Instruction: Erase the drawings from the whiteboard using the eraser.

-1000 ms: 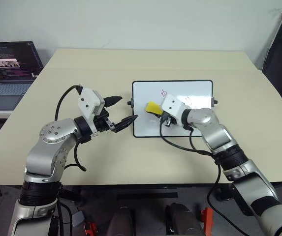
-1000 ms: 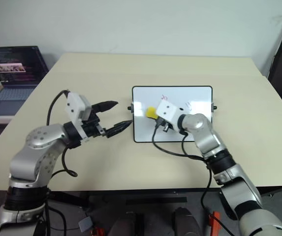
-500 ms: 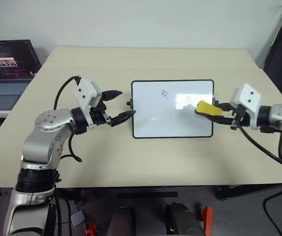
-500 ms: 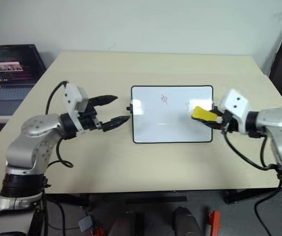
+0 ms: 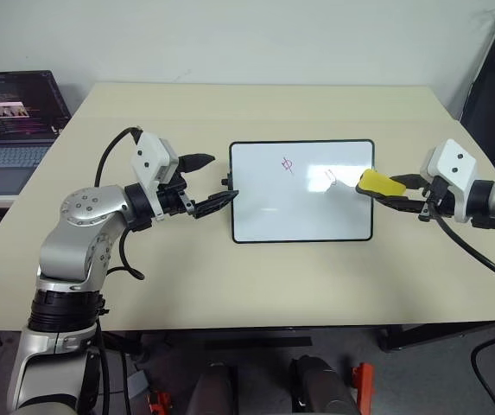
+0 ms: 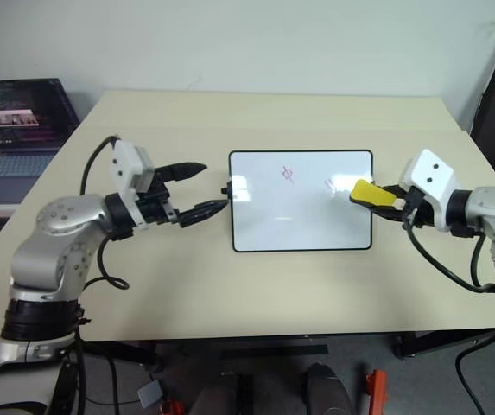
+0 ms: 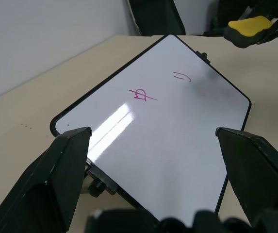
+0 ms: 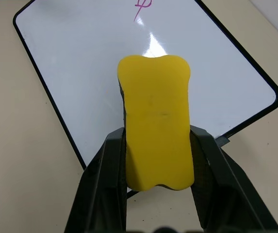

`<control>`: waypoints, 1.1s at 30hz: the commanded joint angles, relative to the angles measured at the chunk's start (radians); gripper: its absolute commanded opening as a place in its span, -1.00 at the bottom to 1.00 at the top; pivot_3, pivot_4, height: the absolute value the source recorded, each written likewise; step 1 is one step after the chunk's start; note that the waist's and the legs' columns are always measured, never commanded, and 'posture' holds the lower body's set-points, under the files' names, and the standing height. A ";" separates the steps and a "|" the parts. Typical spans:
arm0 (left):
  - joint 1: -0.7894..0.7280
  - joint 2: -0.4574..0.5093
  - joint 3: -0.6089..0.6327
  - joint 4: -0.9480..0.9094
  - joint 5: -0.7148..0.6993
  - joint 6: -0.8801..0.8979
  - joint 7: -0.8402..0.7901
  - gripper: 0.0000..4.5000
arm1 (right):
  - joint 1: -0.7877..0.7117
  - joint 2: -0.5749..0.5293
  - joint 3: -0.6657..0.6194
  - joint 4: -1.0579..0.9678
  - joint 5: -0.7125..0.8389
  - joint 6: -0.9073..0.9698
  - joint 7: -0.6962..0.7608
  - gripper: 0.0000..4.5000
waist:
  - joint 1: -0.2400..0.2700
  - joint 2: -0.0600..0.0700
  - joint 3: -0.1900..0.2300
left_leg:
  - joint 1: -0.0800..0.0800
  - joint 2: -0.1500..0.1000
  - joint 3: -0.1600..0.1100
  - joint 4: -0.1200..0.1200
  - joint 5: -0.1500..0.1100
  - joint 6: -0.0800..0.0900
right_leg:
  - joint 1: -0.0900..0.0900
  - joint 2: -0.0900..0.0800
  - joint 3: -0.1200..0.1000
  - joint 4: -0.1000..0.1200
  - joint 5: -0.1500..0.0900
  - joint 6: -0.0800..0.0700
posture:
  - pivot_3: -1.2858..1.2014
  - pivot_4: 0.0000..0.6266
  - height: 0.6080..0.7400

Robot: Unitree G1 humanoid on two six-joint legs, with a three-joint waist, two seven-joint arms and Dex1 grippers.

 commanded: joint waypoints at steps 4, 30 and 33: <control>-0.032 0.004 0.012 -0.002 0.013 -0.027 0.016 1.00 | -0.043 -0.004 -0.023 0.023 -0.010 -0.031 -0.043 -0.41 | 0.000 0.000 0.000 | 0.000 0.000 0.000 0.000 0.000 0.000 | 0.000 0.000 0.000 0.000 0.000 0.000 | 0.03 -0.52 1.00; -0.033 -0.003 0.008 -0.005 0.013 -0.028 0.021 1.00 | -0.134 0.063 0.023 0.044 0.021 -0.024 -0.079 -0.41 | 0.000 0.000 0.000 | 0.000 0.000 0.000 0.000 0.000 0.000 | 0.000 0.000 0.000 0.001 0.000 0.000 | 0.03 -0.52 1.00; -0.029 -0.005 0.007 -0.004 0.013 -0.028 0.022 1.00 | -0.152 0.095 0.034 0.028 0.030 -0.020 -0.090 -0.41 | -0.001 0.000 0.000 | 0.000 0.000 0.000 0.000 0.000 0.000 | 0.000 0.000 0.000 0.001 0.000 0.000 | 0.03 -0.52 1.00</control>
